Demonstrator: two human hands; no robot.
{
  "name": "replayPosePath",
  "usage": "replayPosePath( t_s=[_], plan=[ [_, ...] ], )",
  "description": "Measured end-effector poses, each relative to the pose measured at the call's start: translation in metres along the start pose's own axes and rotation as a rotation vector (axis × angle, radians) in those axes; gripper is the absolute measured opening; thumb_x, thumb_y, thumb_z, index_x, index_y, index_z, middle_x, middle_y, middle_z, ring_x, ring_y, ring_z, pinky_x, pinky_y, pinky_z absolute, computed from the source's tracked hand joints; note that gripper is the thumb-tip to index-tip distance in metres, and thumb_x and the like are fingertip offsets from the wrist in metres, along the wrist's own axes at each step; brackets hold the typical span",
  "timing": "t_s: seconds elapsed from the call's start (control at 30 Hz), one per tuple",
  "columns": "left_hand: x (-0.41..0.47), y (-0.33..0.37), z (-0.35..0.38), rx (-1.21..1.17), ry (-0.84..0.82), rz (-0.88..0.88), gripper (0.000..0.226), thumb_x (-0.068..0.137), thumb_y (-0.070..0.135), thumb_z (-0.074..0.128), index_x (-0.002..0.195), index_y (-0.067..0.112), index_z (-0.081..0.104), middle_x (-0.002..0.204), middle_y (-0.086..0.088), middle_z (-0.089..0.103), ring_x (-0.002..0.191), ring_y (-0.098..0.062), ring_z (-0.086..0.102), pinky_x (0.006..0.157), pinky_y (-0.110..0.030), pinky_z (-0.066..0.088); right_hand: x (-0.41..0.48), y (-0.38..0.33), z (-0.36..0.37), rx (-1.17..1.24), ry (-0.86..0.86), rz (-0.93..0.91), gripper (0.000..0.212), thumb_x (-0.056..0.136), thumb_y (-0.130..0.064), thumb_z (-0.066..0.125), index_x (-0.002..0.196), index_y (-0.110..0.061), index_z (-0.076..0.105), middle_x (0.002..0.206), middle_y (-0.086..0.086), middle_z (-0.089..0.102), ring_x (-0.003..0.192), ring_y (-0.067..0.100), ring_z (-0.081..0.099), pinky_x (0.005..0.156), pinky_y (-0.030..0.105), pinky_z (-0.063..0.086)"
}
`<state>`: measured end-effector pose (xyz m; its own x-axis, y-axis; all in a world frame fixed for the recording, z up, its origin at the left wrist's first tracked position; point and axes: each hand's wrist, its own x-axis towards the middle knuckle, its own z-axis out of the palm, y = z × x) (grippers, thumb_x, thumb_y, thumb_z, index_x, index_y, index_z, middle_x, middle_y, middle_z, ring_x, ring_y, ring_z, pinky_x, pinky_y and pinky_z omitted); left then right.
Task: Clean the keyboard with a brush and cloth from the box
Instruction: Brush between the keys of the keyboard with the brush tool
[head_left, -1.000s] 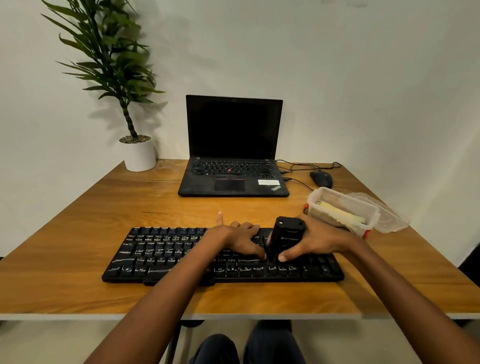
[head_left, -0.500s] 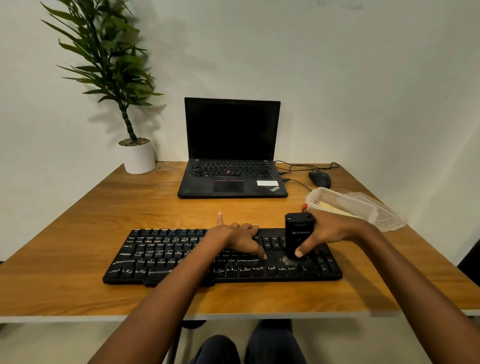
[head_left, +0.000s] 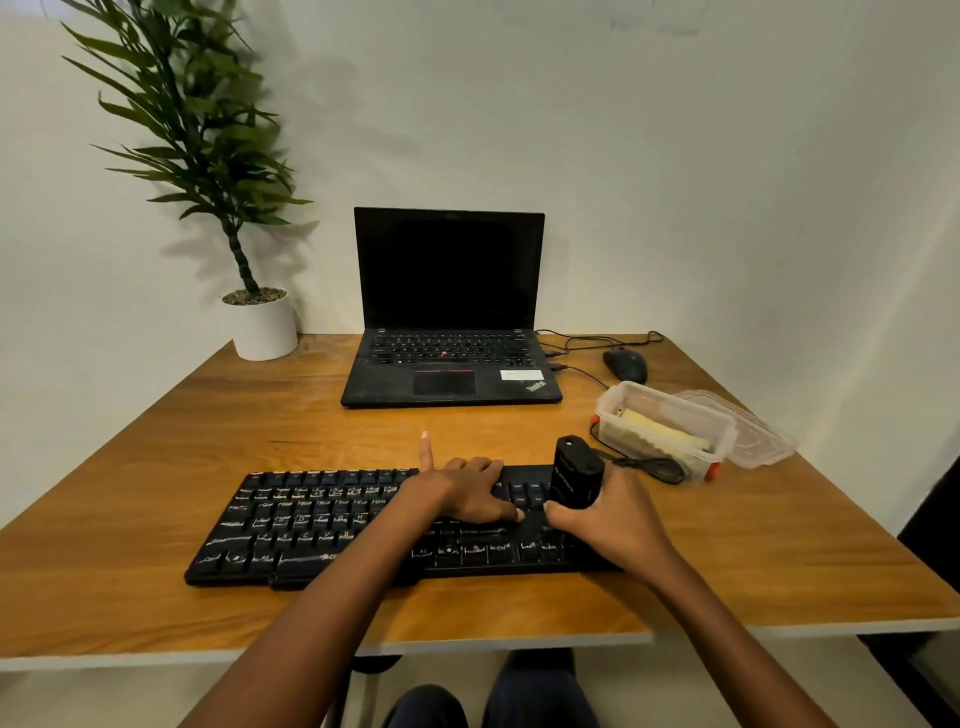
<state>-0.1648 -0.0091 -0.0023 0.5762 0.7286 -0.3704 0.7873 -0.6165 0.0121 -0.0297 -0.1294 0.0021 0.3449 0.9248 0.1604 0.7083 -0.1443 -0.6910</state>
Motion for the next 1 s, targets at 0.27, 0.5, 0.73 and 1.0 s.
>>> replayPosePath(
  t_s=[0.27,0.5,0.73,1.0],
  plan=[
    [-0.002,0.001,-0.004,0.013,-0.010,0.009,0.082,0.089,0.068,0.031,0.152,0.025,-0.001,0.160,0.003,0.002,0.147,-0.023,0.002,0.099,-0.065,-0.028,0.002,-0.008,0.006,-0.022,0.205,0.037,0.022,0.074,-0.029,0.070,0.080,-0.019,0.051,0.067,-0.011,0.051,0.072,0.016,0.054,0.059,0.027,0.039],
    [0.000,-0.001,-0.002,0.007,0.003,0.014,0.083,0.089,0.069,0.031,0.152,0.025,0.000,0.160,0.003,0.003,0.147,-0.023,0.002,0.098,-0.064,-0.029,-0.034,-0.003,0.010,0.049,0.140,0.101,0.024,0.071,-0.032,0.072,0.078,-0.032,0.049,0.073,-0.017,0.053,0.074,0.008,0.056,0.062,0.024,0.044],
    [-0.001,-0.002,-0.002,0.009,0.004,0.016,0.083,0.088,0.070,0.031,0.152,0.026,0.001,0.160,0.003,0.004,0.147,-0.023,0.004,0.095,-0.064,-0.030,0.011,-0.010,0.009,0.101,0.156,0.172,0.021,0.071,-0.034,0.070,0.073,-0.022,0.053,0.072,0.001,0.064,0.065,0.021,0.062,0.062,0.037,0.054],
    [0.001,-0.003,-0.001,0.016,0.010,0.019,0.084,0.088,0.071,0.030,0.152,0.025,0.000,0.160,0.002,0.003,0.147,-0.024,0.003,0.097,-0.065,-0.030,-0.031,0.000,0.010,0.137,0.106,0.207,0.018,0.069,-0.025,0.073,0.075,-0.022,0.057,0.073,-0.003,0.064,0.070,0.013,0.061,0.067,0.034,0.054]
  ],
)
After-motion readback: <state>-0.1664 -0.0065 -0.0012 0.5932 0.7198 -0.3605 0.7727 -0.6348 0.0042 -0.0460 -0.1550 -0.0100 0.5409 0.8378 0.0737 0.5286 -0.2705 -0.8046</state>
